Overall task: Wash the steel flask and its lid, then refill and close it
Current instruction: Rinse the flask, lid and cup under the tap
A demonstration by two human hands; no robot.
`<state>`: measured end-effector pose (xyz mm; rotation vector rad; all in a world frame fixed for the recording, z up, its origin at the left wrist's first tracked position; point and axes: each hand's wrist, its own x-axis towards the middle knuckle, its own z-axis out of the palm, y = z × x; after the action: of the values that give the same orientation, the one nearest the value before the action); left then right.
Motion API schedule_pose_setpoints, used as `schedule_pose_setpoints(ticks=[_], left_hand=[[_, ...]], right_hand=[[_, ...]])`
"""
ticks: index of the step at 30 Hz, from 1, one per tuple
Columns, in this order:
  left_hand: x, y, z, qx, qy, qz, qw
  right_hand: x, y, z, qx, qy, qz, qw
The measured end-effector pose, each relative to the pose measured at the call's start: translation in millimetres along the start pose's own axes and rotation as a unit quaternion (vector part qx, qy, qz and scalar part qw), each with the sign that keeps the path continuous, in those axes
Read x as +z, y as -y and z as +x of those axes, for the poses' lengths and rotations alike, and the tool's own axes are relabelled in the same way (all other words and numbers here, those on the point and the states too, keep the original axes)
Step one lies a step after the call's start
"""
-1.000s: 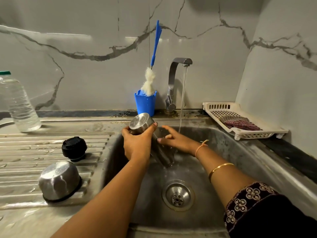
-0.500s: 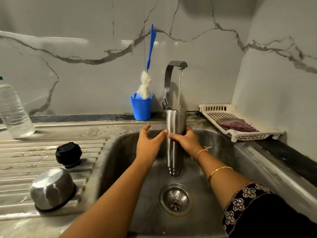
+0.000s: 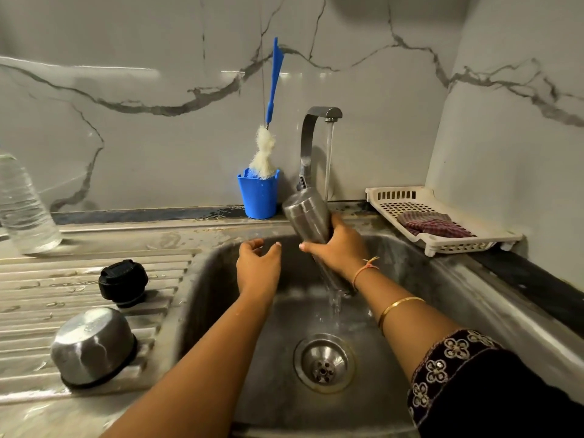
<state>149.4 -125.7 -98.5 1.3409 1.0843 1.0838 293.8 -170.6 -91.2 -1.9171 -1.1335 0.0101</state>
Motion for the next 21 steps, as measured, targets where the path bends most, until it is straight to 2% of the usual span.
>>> schedule_pose_setpoints(ticks=[1,3,5,9,12,14,16,18,20,21], left_hand=[[0.3,-0.8,-0.5,0.006,0.002,-0.011,1.0],[0.6,-1.5,-0.2,0.015,0.013,-0.023,1.0],[0.1,-1.8,-0.9,0.011,0.034,-0.019,0.999],[-0.6,0.5,-0.1,-0.048,0.06,-0.017,0.997],[-4.2,-4.2,-2.1,-0.145,0.057,-0.119,0.981],[-6.4,-8.9,-0.3,-0.177,0.034,-0.16,0.97],[-7.7,-11.2,3.2,-0.187,0.003,-0.168,0.968],[-9.2,-13.3,3.6,-0.194,-0.014,-0.16,0.968],[-11.8,-15.4,2.4,-0.207,-0.015,-0.162,0.965],[-13.3,-15.1,3.1,-0.219,-0.013,-0.166,0.961]], right_hand=[[0.7,0.0,-0.1,-0.037,0.008,-0.082,0.996],[1.8,0.6,-1.3,-0.105,0.025,-0.257,0.96],[2.0,2.4,-3.7,-0.174,0.038,-0.346,0.921],[1.3,5.3,-7.0,-0.275,0.075,-0.367,0.885],[4.8,3.2,-7.5,-0.356,0.065,-0.355,0.862],[5.5,2.5,-5.2,-0.375,0.034,-0.342,0.861],[4.8,0.8,-2.8,-0.332,0.015,-0.319,0.888],[3.1,-1.5,-1.6,-0.228,0.013,-0.263,0.937],[-0.3,-2.5,1.7,-0.107,-0.023,-0.138,0.984],[-2.8,-2.0,4.9,-0.041,-0.057,-0.029,0.997]])
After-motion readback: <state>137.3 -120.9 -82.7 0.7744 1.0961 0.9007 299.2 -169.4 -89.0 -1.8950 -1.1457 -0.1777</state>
